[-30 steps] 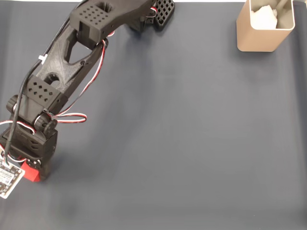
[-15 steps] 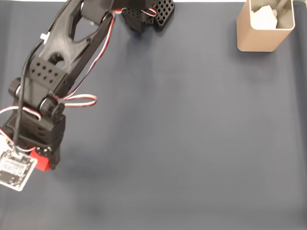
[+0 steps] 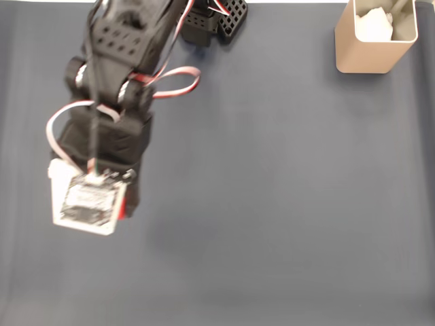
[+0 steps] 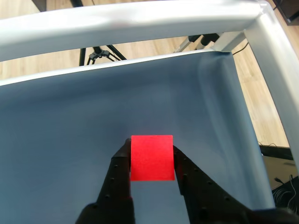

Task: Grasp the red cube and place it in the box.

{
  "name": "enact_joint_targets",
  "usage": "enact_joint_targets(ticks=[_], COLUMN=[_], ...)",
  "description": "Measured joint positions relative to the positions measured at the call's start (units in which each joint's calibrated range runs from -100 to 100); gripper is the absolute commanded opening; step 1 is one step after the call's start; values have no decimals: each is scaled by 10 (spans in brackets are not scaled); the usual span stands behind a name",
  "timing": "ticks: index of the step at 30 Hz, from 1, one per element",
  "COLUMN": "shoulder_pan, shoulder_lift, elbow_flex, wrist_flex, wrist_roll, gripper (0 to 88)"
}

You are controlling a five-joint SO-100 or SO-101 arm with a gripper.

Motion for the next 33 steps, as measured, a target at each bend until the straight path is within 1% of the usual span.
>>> enact_joint_targets(ticks=[12, 19, 28, 33], shoulder_pan=[-93, -161, -259, -307], shoulder_lift=[-181, -274, -340, -358], elbow_flex=[116, 174, 175, 175], wrist_flex=[67, 95, 165, 188], wrist_roll=[14, 33, 35, 32], gripper=[3, 3, 3, 3])
